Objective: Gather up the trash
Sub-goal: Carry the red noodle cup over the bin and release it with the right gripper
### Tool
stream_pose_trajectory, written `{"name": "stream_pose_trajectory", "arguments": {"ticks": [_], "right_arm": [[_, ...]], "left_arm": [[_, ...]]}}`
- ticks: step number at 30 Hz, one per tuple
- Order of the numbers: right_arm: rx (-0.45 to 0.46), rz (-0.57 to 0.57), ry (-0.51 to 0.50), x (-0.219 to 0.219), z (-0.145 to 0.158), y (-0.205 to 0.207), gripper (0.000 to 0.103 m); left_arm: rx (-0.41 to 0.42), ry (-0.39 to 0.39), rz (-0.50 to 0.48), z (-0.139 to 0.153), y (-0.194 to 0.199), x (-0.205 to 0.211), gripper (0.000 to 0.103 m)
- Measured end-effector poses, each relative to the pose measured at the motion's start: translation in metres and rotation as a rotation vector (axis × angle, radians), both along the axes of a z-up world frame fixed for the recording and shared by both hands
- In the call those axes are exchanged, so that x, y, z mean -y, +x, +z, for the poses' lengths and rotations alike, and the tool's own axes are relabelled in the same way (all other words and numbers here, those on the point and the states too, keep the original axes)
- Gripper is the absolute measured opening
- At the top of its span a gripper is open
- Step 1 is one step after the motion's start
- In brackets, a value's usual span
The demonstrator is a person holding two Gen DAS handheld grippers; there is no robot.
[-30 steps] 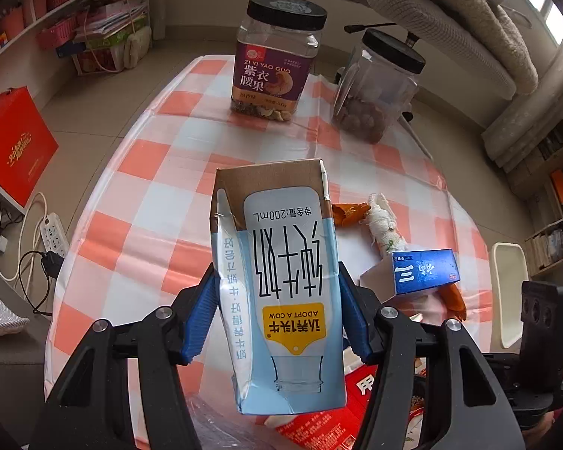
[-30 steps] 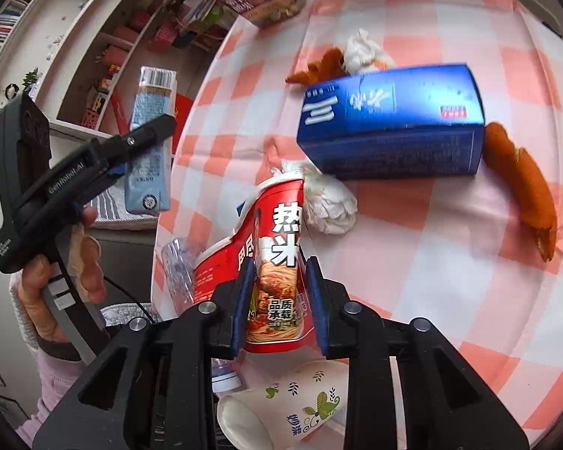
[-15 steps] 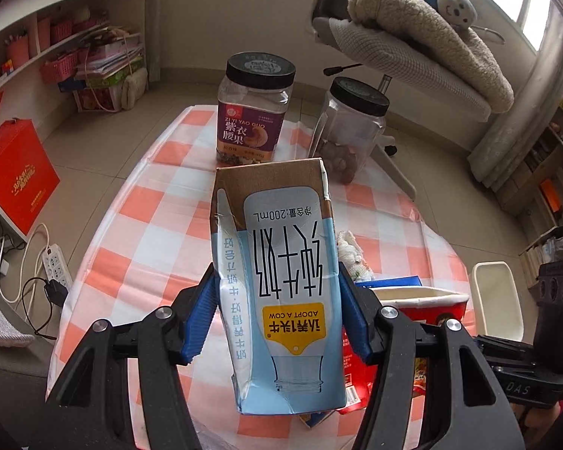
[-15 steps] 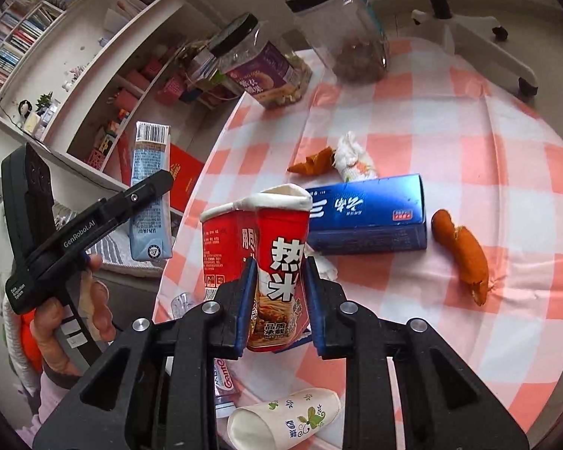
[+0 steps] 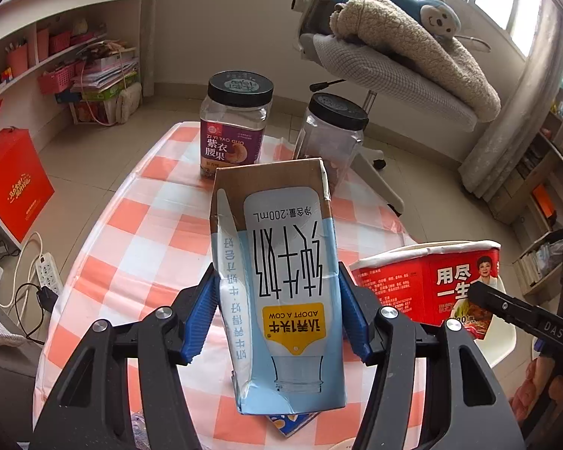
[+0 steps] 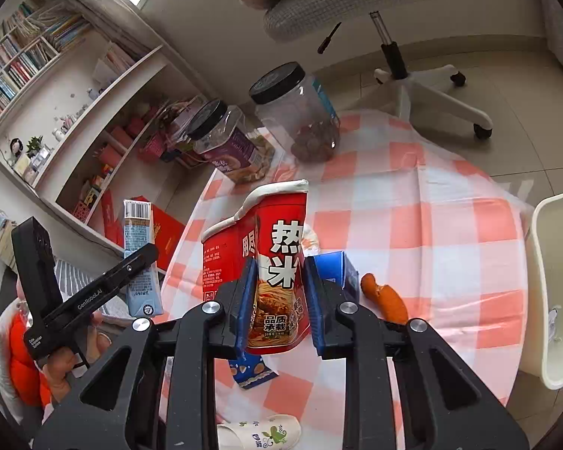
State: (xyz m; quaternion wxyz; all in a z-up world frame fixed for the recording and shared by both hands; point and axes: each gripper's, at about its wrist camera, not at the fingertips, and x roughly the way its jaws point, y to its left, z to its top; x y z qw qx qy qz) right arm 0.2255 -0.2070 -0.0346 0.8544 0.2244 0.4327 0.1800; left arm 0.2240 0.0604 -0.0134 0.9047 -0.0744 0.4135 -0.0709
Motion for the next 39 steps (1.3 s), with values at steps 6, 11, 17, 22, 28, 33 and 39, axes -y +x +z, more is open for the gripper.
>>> {"name": "stream_pose_trajectory", "arguments": {"ticks": [6,11,17,22,28,33,39], "right_arm": [[0.03,-0.068,-0.018,0.031,0.008,-0.008,0.024],[0.049,-0.129,-0.013,0.059,0.016,-0.016,0.024],[0.07,-0.209,-0.013,0.095,0.024,-0.027,0.024],[0.092,-0.289,-0.018,0.128,0.032,-0.04,0.024],[0.106,-0.401,-0.033,0.172,0.038,-0.056,0.024],[0.104,-0.506,-0.061,0.209,0.038,-0.07,0.024],[0.068,-0.62,-0.147,0.244,0.038,-0.086,0.028]], "left_arm": [[0.008,-0.007,-0.027,0.0,-0.003,0.018,0.059],[0.018,-0.009,-0.048,0.001,-0.005,0.032,0.059],[0.023,-0.007,-0.084,0.0,-0.009,0.05,0.059],[0.023,-0.004,-0.109,-0.002,-0.011,0.063,0.059],[0.025,-0.009,-0.14,-0.003,-0.013,0.078,0.059],[0.032,-0.017,-0.184,0.0,-0.017,0.098,0.059],[0.021,-0.023,-0.234,-0.002,-0.019,0.134,0.059]]}}
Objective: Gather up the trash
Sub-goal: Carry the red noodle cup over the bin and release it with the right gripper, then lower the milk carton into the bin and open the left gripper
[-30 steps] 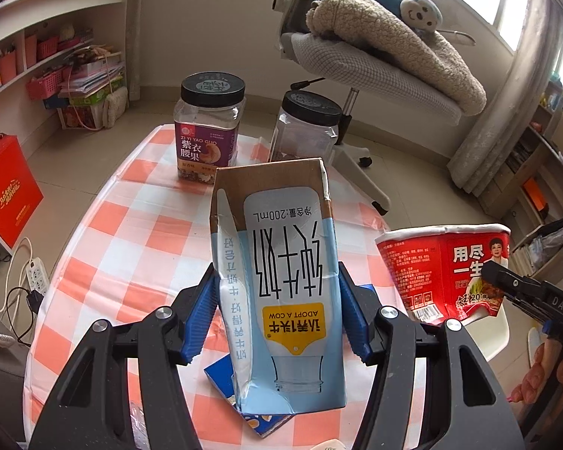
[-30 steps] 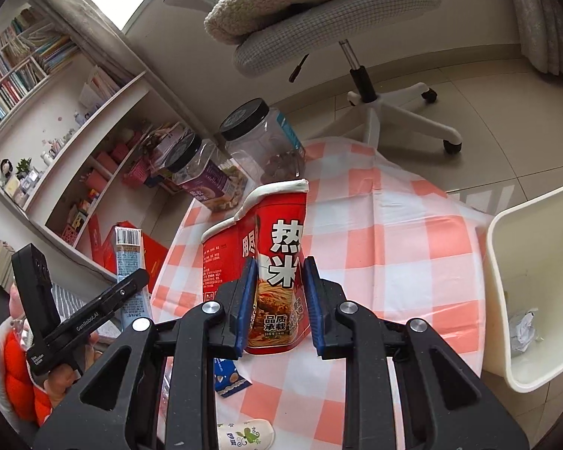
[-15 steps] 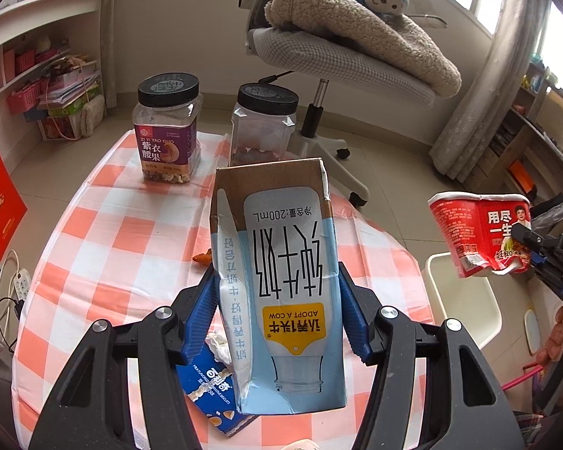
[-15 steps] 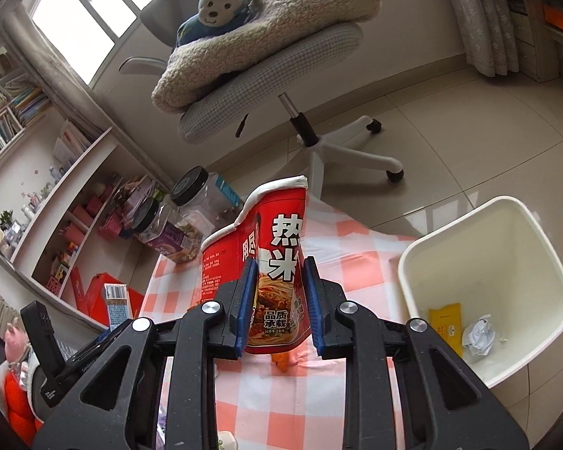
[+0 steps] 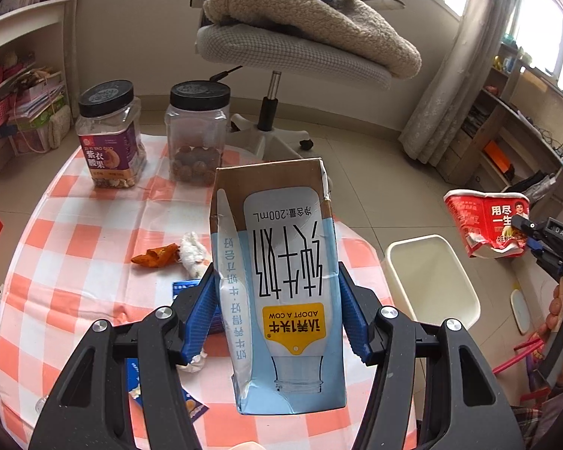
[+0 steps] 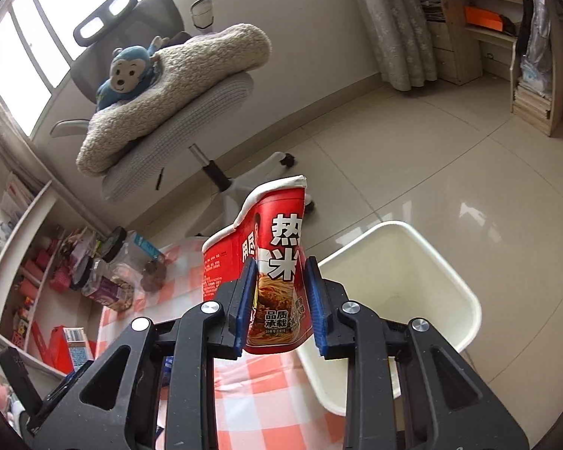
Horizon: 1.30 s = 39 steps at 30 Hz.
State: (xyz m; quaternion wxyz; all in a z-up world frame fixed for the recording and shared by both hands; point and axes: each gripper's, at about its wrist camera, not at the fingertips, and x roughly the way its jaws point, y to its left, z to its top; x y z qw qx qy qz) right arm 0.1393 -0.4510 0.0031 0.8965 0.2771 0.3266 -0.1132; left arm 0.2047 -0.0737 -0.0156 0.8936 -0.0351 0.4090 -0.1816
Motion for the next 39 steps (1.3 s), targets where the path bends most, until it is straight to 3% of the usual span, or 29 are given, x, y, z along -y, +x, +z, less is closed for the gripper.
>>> {"name": "stream_pose_trajectory", "arguments": {"ticks": [2,4,13,19,27,30,34,39], "right_arm": [[-0.008,-0.051,-0.029,0.011,0.001,-0.008,0.045],[-0.006,-0.116,-0.026,0.024,0.002,-0.018,0.093],[-0.045,-0.363,-0.083,0.079,0.004,-0.055,0.096],[-0.036,-0.42,-0.117,0.098,0.009,-0.072,0.096],[-0.022,-0.451,-0.084,0.118,0.007,-0.09,0.096],[-0.03,-0.459,-0.123,0.117,0.009,-0.092,0.096],[-0.051,-0.463,-0.189,0.113,0.011,-0.093,0.096],[-0.067,-0.429,-0.285,0.094,0.014,-0.085,0.096]], "left_arm": [[-0.011,-0.007,-0.015,-0.002,0.0,0.016,0.059],[-0.029,-0.028,-0.028,-0.004,0.0,0.033,0.059],[-0.052,-0.033,-0.144,-0.006,-0.008,0.137,0.059],[-0.07,-0.014,-0.211,-0.013,-0.012,0.204,0.059],[-0.131,0.003,-0.262,-0.024,-0.007,0.267,0.06],[-0.15,0.005,-0.253,-0.026,-0.005,0.278,0.065],[-0.107,0.035,-0.237,-0.019,-0.013,0.276,0.079],[-0.014,0.109,-0.187,-0.007,-0.023,0.265,0.08]]}}
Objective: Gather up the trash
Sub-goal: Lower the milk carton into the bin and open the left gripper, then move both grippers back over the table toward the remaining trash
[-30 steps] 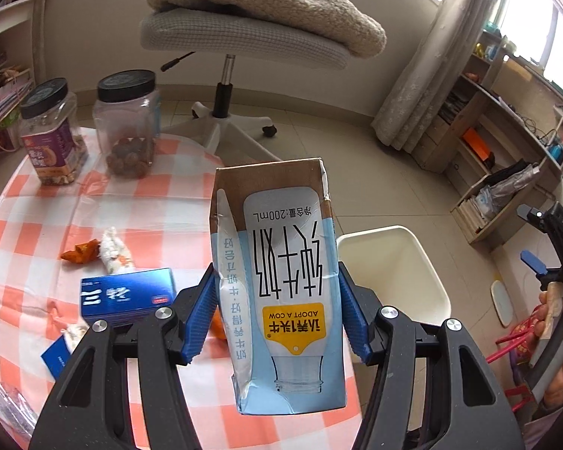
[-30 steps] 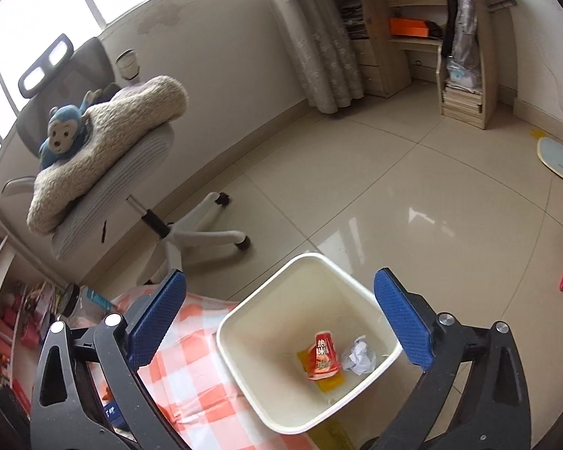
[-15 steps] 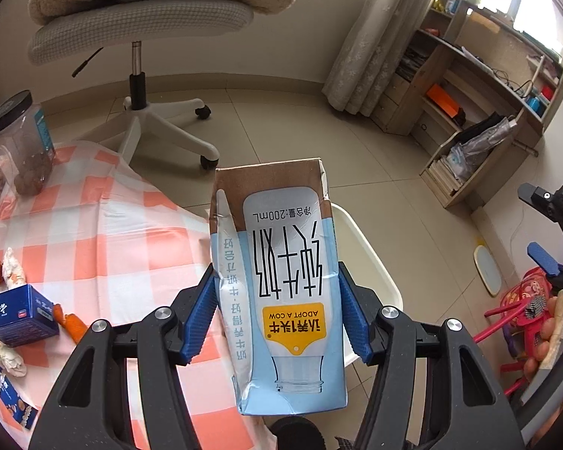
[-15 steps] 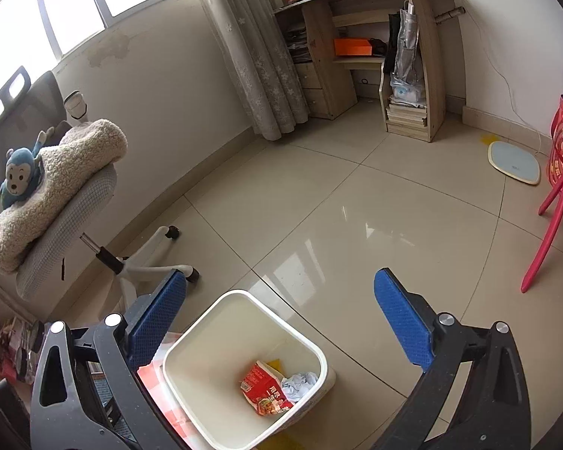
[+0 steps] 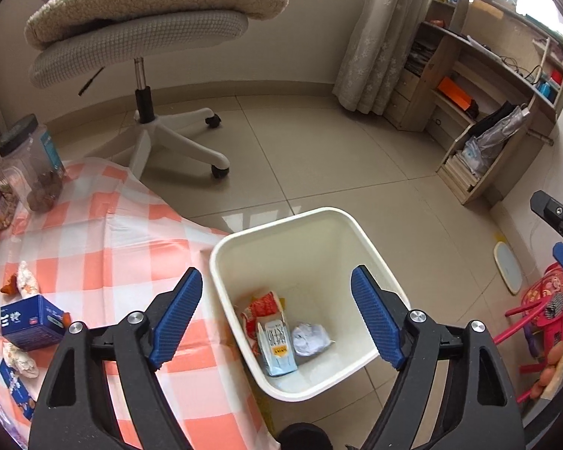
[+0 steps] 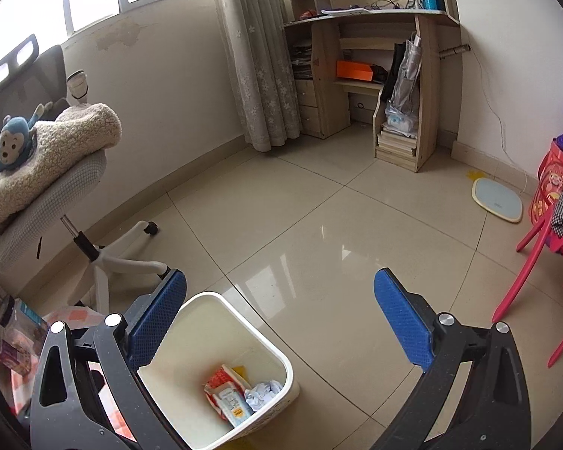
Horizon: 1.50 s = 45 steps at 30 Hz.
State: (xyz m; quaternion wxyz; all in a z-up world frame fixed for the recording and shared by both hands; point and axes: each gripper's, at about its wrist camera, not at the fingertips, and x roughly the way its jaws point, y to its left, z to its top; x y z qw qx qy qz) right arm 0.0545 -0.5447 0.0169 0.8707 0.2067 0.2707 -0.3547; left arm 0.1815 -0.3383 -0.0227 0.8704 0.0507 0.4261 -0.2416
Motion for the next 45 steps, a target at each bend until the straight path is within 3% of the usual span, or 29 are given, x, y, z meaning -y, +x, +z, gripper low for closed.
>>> {"name": "stream_pose_trajectory", "arguments": {"ticks": [3,10,18,30,38,45], "right_arm": [[-0.035,0.03,-0.077,-0.018,0.001,0.008,0.096],[-0.077,0.149,-0.168,-0.07,0.0,0.025,0.096],[-0.095,0.285,-0.214,-0.13,-0.008,0.037,0.096],[-0.095,0.514,-0.264,-0.226,-0.008,0.059,0.096],[-0.081,0.645,-0.283,-0.29,-0.007,0.073,0.096],[-0.101,0.776,-0.301,-0.35,-0.017,0.09,0.096]], "left_arm": [[0.066,0.034,0.032,0.009,-0.005,-0.015,0.087],[0.178,0.067,0.138,0.027,-0.017,-0.063,0.092],[0.197,0.046,0.272,0.035,-0.031,-0.118,0.094],[0.145,0.056,0.456,0.028,-0.043,-0.209,0.094],[0.111,0.117,0.614,0.017,-0.053,-0.279,0.094],[0.017,0.168,0.779,-0.006,-0.059,-0.363,0.094]]}}
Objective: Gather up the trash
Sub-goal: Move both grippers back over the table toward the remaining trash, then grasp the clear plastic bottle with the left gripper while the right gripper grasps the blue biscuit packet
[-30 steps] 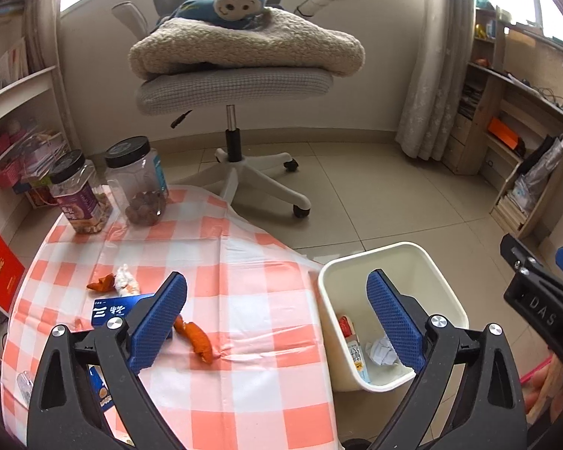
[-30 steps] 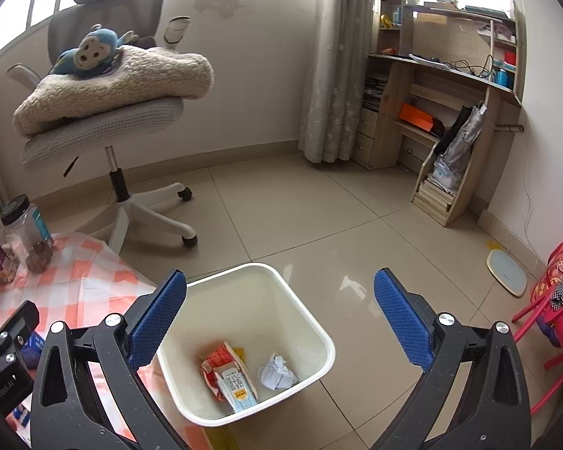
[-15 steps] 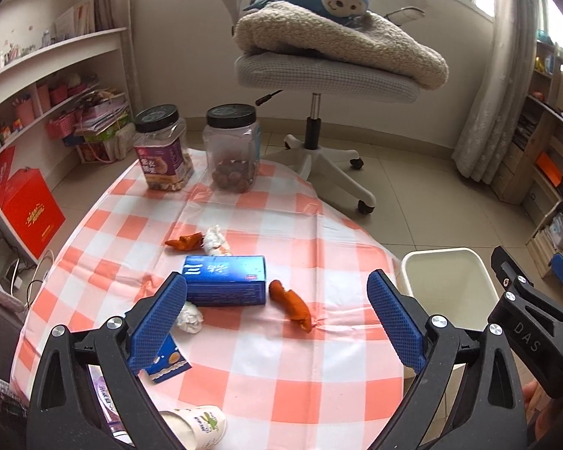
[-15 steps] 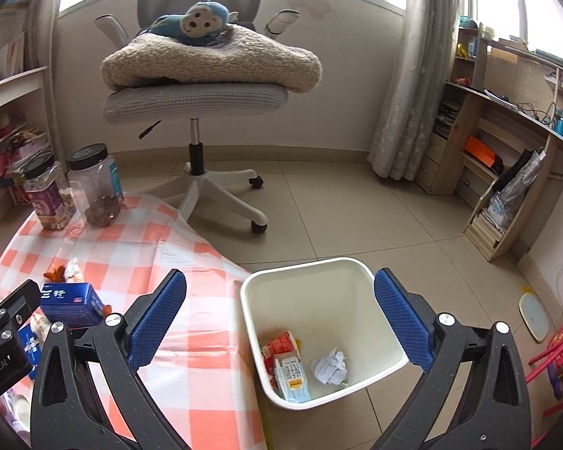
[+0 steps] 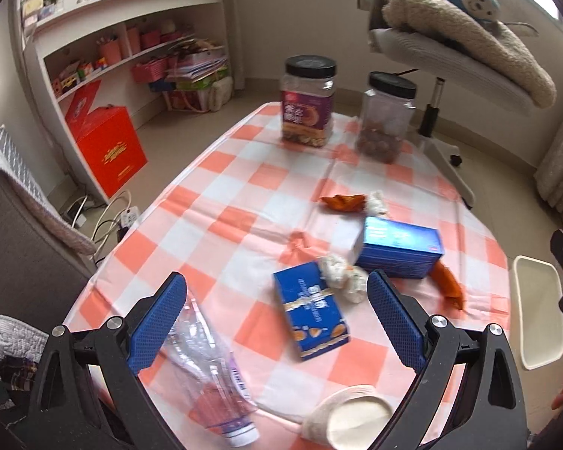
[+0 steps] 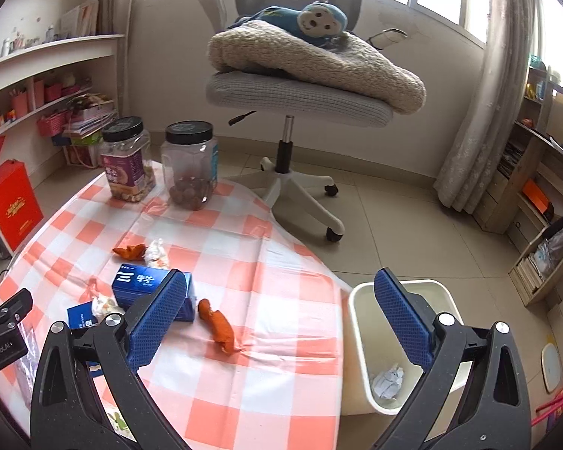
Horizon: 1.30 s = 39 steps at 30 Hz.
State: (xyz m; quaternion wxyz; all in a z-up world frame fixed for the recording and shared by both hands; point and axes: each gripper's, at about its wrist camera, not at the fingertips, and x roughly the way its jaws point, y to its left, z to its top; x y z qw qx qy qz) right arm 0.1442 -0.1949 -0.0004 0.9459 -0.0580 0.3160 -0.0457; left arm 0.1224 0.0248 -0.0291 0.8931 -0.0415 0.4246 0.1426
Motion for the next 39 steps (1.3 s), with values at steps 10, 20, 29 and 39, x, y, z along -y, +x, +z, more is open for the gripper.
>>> {"name": "stream_pose_trajectory", "arguments": {"ticks": [10,20,29,39], "right_arm": [[-0.261,0.182,0.052,-0.078,-0.052,0.036,0.096],[-0.659,0.373,0.351,-0.113,-0.112,0.075,0.096],[-0.747,0.577,0.21,-0.169,-0.122,0.07,0.095],[-0.854,0.627,0.104,-0.189,-0.154,0.082,0.073]], "left_arm": [[-0.295,-0.214,0.202,-0.091,-0.01,-0.104,0.094],[-0.342,-0.358,0.042,-0.116,-0.007,-0.107,0.068],[-0.225,-0.261,0.055,-0.06,-0.002,-0.157,0.067],[-0.219,-0.243,0.027,-0.059,0.008,-0.16,0.067]]}}
